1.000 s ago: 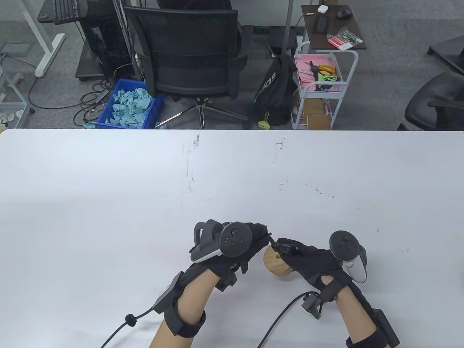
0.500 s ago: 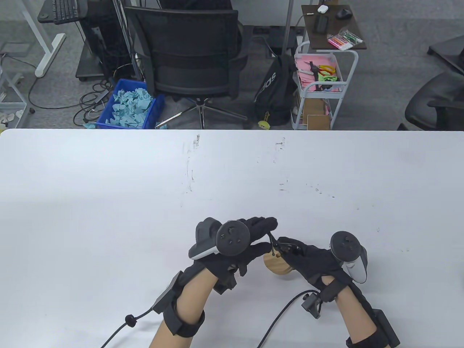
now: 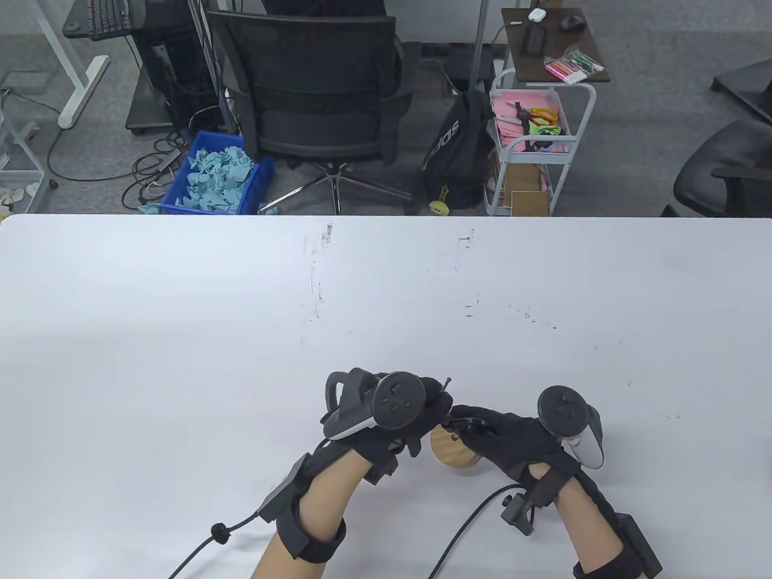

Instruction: Unscrew the clamp open

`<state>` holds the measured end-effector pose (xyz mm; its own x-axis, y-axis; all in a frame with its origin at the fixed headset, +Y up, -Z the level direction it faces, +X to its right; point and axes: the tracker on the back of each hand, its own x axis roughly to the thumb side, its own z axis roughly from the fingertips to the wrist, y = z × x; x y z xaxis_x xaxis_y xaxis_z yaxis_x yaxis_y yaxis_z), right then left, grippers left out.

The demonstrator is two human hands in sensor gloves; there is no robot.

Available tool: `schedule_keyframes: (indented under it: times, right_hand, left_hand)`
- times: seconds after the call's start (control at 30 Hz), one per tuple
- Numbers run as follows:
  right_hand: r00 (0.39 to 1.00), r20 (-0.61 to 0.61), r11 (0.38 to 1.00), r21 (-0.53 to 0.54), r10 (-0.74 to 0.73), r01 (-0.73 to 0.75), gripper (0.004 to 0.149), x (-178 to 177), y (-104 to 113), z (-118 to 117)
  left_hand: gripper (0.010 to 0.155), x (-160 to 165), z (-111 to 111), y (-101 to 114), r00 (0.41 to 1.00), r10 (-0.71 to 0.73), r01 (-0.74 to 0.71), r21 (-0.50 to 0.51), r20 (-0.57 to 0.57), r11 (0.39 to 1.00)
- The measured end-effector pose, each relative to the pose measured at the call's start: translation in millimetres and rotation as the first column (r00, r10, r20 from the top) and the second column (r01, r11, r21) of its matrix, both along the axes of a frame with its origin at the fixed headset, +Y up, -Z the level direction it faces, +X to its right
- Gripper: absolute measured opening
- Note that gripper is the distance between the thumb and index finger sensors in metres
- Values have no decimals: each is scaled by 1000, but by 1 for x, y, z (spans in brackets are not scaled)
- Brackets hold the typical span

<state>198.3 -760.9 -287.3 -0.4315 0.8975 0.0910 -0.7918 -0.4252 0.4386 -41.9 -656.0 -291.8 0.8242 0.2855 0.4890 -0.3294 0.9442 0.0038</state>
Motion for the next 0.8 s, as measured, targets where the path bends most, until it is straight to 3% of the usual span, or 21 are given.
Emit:
schedule_keyframes:
  times: [0.23, 0.4, 0.5, 0.6, 0.8]
  right_hand:
    - [999, 38, 999, -26, -30, 31, 47, 5, -2, -2]
    - [997, 55, 998, -29, -52, 54, 47, 8, -2, -3]
    - [998, 49, 999, -21, -45, 46, 47, 8, -2, -3]
    - [998, 43, 998, -17, -53, 54, 47, 9, -2, -3]
    - [997, 54, 998, -5, -55, 55, 47, 11, -1, -4]
  left_hand:
    - [52, -4, 5, 7, 999, 51, -51, 34, 1, 998]
    - [56, 3, 11, 8, 979, 149, -149, -15, 141, 989]
    - [57, 9, 10, 3, 977, 108, -102, -45, 182, 994]
    - [57, 9, 8, 0, 988, 11, -4, -43, 153, 999]
    - [49, 1, 6, 5, 993, 14, -9, -40, 119, 999]
